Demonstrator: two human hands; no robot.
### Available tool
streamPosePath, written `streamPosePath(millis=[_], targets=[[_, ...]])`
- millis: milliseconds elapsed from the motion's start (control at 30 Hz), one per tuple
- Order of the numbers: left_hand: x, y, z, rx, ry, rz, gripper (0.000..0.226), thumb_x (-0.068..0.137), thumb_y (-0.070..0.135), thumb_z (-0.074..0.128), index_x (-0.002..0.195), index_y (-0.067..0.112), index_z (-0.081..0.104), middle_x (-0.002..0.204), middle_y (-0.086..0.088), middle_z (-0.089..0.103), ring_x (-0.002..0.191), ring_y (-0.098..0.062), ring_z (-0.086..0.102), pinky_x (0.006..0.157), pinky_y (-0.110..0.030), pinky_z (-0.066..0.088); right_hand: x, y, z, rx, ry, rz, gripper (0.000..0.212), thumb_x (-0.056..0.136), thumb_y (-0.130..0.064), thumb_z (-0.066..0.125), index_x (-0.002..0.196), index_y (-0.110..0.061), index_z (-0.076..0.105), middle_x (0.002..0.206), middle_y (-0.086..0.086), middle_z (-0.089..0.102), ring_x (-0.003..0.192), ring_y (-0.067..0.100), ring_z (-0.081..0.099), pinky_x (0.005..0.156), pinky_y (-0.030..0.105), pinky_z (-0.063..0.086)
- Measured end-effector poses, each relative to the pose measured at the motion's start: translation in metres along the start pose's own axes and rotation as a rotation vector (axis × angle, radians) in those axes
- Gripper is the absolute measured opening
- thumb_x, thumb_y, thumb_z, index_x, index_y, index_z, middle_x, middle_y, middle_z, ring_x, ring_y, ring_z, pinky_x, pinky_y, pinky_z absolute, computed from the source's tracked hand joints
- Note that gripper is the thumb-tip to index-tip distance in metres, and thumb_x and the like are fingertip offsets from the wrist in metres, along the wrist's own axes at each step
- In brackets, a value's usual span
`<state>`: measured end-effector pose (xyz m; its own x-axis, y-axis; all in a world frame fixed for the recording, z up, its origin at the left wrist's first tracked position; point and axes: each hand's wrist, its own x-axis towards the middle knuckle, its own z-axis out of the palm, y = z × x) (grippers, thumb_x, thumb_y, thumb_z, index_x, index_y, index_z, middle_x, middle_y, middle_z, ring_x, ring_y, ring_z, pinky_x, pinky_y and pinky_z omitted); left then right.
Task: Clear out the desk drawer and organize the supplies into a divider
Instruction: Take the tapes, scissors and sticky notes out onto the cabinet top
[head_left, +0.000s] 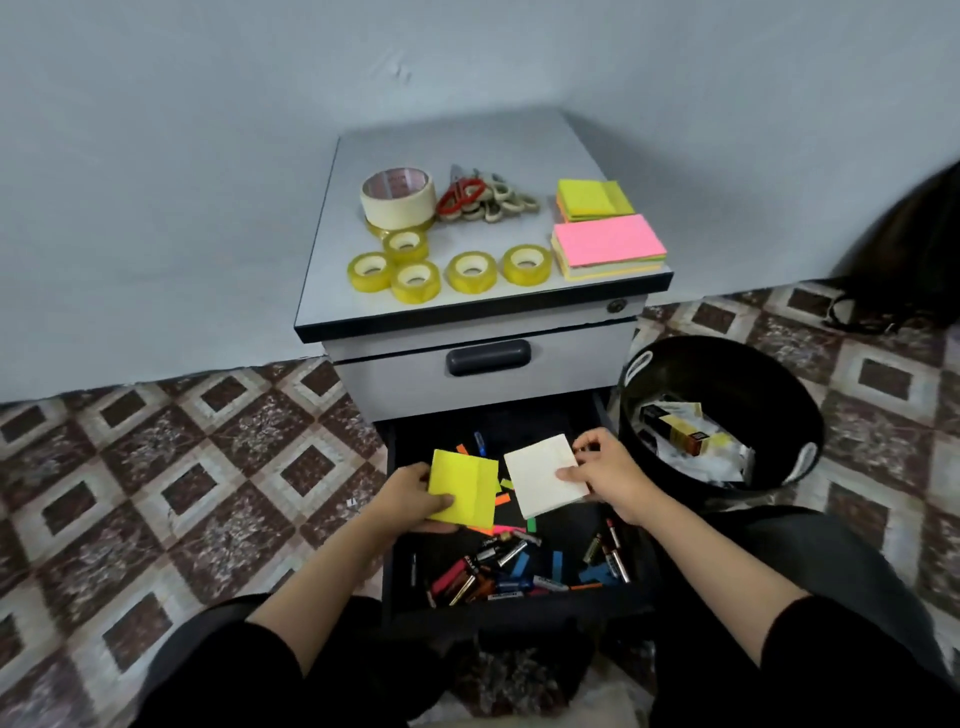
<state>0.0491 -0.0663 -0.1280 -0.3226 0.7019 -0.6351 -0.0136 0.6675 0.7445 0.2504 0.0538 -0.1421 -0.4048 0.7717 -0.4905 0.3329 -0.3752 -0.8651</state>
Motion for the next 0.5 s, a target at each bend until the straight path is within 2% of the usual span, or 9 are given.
streamPosePath(millis=[67, 100, 200, 233, 333, 400, 500], targets=[[-0.007, 0.010, 0.005, -0.047, -0.018, 0.034, 0.033, 0.090, -0.006, 0.052, 0.121, -0.002, 0.043, 0.097, -0.011, 0.057, 0.081, -0.023, 0.061, 0.052, -0.023, 0.056, -0.007, -0.013, -0.009, 0.072, -0.019, 0.027, 0.028, 0.085, 0.009, 0.059, 0.104, -0.007, 0.046, 0.090, 0.008, 0.062, 0.072, 0.016, 0.059, 0.048, 0.025, 0.050], [-0.009, 0.015, 0.008, -0.057, -0.026, 0.051, 0.034, 0.090, -0.005, 0.052, 0.123, -0.002, 0.043, 0.096, -0.010, 0.057, 0.081, -0.021, 0.061, 0.053, -0.022, 0.056, -0.010, -0.020, -0.015, 0.090, -0.030, 0.027, 0.023, 0.086, 0.007, 0.057, 0.104, -0.005, 0.050, 0.093, 0.011, 0.062, 0.073, 0.016, 0.060, 0.051, 0.026, 0.051], [-0.017, 0.034, 0.016, -0.068, -0.039, 0.093, 0.033, 0.092, -0.003, 0.050, 0.125, -0.002, 0.044, 0.100, -0.009, 0.055, 0.086, -0.021, 0.059, 0.058, -0.023, 0.058, -0.017, -0.037, -0.031, 0.121, -0.049, 0.012, 0.003, 0.089, 0.002, 0.056, 0.090, 0.000, 0.056, 0.092, 0.015, 0.063, 0.076, 0.019, 0.061, 0.068, 0.034, 0.052], [-0.020, 0.042, 0.018, -0.085, -0.046, 0.106, 0.032, 0.093, -0.003, 0.048, 0.125, -0.002, 0.044, 0.101, -0.009, 0.054, 0.087, -0.021, 0.058, 0.058, -0.023, 0.058, -0.019, -0.043, -0.036, 0.137, -0.041, 0.006, 0.006, 0.090, 0.001, 0.055, 0.084, -0.001, 0.055, 0.088, 0.013, 0.064, 0.076, 0.019, 0.061, 0.069, 0.034, 0.053], [-0.028, 0.065, 0.023, -0.156, -0.081, 0.149, 0.027, 0.095, -0.002, 0.043, 0.122, 0.000, 0.045, 0.105, -0.011, 0.054, 0.090, -0.022, 0.058, 0.059, -0.024, 0.058, -0.026, -0.064, -0.053, 0.245, -0.005, -0.018, 0.019, 0.093, 0.000, 0.051, 0.074, -0.003, 0.054, 0.079, 0.011, 0.063, 0.071, 0.017, 0.062, 0.056, 0.029, 0.056], [-0.034, 0.080, 0.026, -0.190, -0.113, 0.193, 0.025, 0.096, -0.001, 0.042, 0.121, 0.000, 0.045, 0.107, -0.012, 0.055, 0.092, -0.023, 0.058, 0.060, -0.023, 0.058, -0.032, -0.077, -0.065, 0.322, 0.011, -0.036, 0.019, 0.094, 0.001, 0.048, 0.077, -0.002, 0.055, 0.080, 0.012, 0.062, 0.069, 0.017, 0.062, 0.050, 0.026, 0.056], [-0.039, 0.098, 0.029, -0.265, -0.116, 0.235, 0.021, 0.097, 0.001, 0.041, 0.117, -0.001, 0.046, 0.107, -0.015, 0.057, 0.091, -0.026, 0.060, 0.058, -0.025, 0.058, -0.035, -0.093, -0.079, 0.492, -0.001, -0.043, 0.018, 0.096, 0.002, 0.040, 0.086, 0.000, 0.054, 0.087, 0.014, 0.061, 0.077, 0.022, 0.060, 0.049, 0.027, 0.057]])
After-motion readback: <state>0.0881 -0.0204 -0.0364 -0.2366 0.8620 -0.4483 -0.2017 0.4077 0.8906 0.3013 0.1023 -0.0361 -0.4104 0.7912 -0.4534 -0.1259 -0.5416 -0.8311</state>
